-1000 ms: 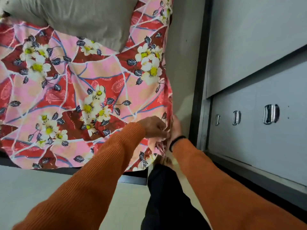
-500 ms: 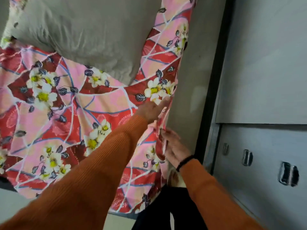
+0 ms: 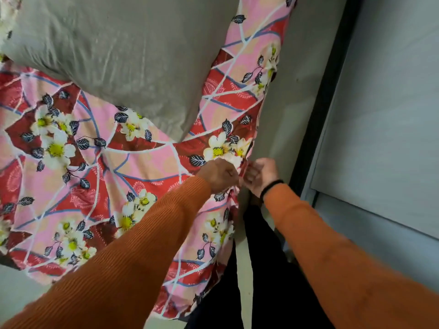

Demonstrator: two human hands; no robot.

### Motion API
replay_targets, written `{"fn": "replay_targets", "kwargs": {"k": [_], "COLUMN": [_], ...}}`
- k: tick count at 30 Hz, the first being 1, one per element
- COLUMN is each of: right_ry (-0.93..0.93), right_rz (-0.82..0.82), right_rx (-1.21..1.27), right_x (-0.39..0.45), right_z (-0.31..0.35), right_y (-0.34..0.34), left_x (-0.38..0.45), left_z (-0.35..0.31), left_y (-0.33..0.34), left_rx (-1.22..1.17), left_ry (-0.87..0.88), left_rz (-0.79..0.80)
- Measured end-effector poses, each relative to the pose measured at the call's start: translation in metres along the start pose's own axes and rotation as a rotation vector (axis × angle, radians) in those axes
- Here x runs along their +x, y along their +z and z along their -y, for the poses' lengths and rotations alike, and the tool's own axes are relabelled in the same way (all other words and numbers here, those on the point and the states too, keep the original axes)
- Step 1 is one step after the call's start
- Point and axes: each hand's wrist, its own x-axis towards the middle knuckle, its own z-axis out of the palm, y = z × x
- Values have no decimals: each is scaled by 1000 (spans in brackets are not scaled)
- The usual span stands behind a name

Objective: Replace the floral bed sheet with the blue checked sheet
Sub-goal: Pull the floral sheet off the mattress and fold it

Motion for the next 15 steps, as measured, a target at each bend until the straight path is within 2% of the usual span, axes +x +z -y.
{"fn": "replay_targets", "kwargs": {"k": [2, 5, 7, 8, 10, 12, 13, 15], "right_ry": [-20, -32, -33, -57, -120, -173, -176, -167], "right_rz": [24, 115, 169, 209, 313, 403, 417, 440], "right_rx": [105, 70, 56, 54, 16, -69, -86, -79], "right_x": [16, 33, 34, 32, 22, 11, 7, 1], "right_z": [37, 78, 99, 108, 121, 127, 128, 133], "right_y": [13, 32, 39, 40, 39, 34, 30, 28], "left_x": [-10, -12, -3, 6, 31, 57, 73, 107], "left_z": [-2, -5, -13, -20, -40, -73, -89, -119], "left_y": [-4, -7, -22, -33, -58, -84, -95, -112], "left_rx": [-72, 0, 2, -37, -162, -145, -139, -107], "left_ry": [-3, -90, -185, -237, -290, -289, -281, -271], "left_rz": [99, 294, 279, 195, -101, -383, -446, -392]}}
